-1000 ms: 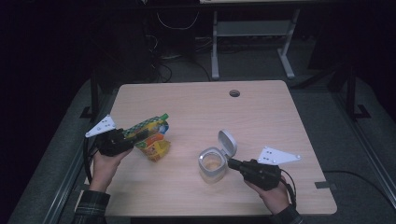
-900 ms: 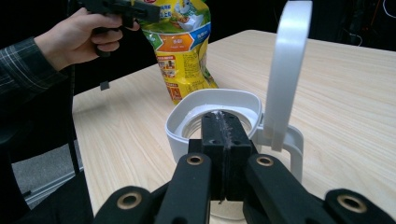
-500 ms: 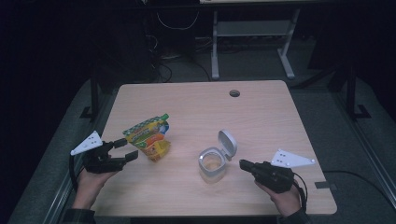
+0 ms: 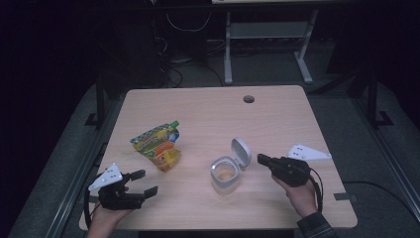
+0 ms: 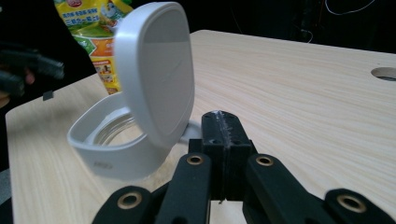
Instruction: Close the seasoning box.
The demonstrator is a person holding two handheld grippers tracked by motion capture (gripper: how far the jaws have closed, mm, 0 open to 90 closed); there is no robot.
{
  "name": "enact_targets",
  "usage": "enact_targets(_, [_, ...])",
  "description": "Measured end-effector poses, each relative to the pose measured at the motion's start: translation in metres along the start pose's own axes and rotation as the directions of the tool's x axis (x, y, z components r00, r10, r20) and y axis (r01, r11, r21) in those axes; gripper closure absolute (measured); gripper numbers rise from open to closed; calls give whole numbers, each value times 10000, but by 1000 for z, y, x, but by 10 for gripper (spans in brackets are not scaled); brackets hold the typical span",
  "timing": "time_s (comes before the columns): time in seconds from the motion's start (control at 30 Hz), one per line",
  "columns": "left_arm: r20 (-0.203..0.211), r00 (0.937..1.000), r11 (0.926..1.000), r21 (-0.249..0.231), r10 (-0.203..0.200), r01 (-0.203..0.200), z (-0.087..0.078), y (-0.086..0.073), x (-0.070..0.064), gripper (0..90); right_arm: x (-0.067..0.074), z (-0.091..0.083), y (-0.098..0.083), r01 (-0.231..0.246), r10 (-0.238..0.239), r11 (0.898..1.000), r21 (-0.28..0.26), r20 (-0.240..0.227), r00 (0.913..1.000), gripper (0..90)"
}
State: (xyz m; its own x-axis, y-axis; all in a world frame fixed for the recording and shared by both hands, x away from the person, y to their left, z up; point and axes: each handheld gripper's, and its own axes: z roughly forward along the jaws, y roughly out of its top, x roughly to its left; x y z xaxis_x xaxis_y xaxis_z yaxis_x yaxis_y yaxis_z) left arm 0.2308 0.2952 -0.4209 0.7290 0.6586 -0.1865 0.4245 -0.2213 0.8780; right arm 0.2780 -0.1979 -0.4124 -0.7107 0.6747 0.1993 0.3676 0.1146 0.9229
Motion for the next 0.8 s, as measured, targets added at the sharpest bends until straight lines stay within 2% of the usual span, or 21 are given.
enact_targets(0.17, [18,9987,9978,435,507,-507,8,-3,-9,189,-1,13,4,98,-98,9999,42,-87,9999,897])
enact_targets(0.43, [403,9968,9938,845,691,-723,23,-7,-12,192,3,28,13,206,-208,9998,-86,-285,9994,896])
enact_targets(0.63, [669,9943,9906,1039,827,-894,28,-8,-16,191,12,29,13,321,-326,9994,-99,-611,9976,896])
enact_targets(0.8, [725,9930,9890,1078,935,-1010,30,-8,-16,192,20,29,13,405,-416,9991,-136,-899,9951,896])
